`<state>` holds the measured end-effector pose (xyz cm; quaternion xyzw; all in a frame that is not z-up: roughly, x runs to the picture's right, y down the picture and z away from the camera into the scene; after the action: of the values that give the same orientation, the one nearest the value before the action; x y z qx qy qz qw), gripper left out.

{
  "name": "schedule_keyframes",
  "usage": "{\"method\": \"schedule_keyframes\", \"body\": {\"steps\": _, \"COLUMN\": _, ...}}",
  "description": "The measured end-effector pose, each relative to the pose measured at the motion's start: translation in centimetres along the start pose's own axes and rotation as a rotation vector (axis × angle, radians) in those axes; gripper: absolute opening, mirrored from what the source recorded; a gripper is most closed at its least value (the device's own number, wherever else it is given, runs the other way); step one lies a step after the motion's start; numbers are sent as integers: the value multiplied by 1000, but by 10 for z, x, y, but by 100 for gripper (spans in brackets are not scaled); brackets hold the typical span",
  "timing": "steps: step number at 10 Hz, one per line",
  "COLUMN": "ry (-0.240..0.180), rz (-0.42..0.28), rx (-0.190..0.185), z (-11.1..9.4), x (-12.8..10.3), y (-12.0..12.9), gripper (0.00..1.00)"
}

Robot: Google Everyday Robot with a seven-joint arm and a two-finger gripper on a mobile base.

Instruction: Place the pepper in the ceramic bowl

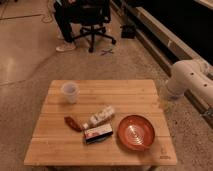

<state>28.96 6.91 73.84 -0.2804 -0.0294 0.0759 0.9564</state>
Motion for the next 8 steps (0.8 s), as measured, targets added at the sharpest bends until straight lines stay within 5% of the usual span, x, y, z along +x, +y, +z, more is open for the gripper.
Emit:
{"method": "schedule_keyframes", "body": {"steps": 2, "ry": 4, "rz": -5, "rx": -7, "z": -1, "x": 10, "y": 1, "gripper": 41}}
{"method": "schedule_keyframes", "body": {"steps": 6, "ry": 2, "rz": -5, "rx": -2, "z": 8, "x": -13, "y": 2, "gripper": 41}}
{"method": "schedule_keyframes", "body": {"steps": 8, "ry": 3, "rz": -7, "rx": -3, "z": 2, "x": 0, "y": -1, "gripper": 41}}
